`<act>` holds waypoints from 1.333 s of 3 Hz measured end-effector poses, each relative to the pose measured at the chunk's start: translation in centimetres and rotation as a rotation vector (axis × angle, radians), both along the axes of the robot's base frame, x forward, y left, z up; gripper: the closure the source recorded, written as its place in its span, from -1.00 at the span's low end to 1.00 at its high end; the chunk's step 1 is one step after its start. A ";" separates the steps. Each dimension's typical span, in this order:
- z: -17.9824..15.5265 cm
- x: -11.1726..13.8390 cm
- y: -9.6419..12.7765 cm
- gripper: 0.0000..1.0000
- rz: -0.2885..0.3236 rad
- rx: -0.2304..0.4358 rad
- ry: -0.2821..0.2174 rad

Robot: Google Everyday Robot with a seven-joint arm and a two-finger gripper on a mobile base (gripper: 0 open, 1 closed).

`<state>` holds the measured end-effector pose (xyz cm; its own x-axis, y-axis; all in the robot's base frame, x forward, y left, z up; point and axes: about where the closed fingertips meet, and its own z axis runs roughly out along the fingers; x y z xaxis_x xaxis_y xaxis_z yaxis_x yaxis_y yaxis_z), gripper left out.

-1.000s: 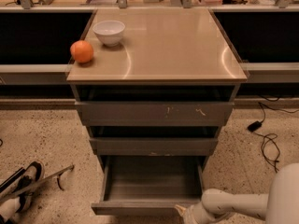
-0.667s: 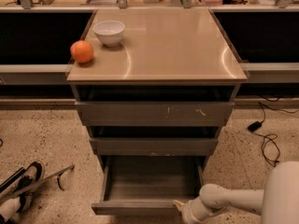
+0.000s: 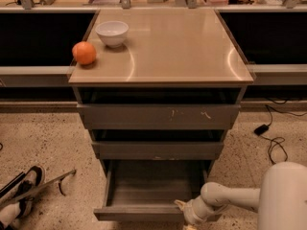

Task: Open bottom drawer

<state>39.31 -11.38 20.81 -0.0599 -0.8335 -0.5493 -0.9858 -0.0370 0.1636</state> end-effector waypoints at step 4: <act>-1.9 -4.2 1.1 -1.00 -0.008 0.058 0.147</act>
Offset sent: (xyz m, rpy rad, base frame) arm -0.1406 0.0296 -0.0495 0.1082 0.3744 0.0342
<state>35.08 -10.31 18.90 -0.1498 -0.7996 -0.5815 -0.9518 -0.0426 0.3038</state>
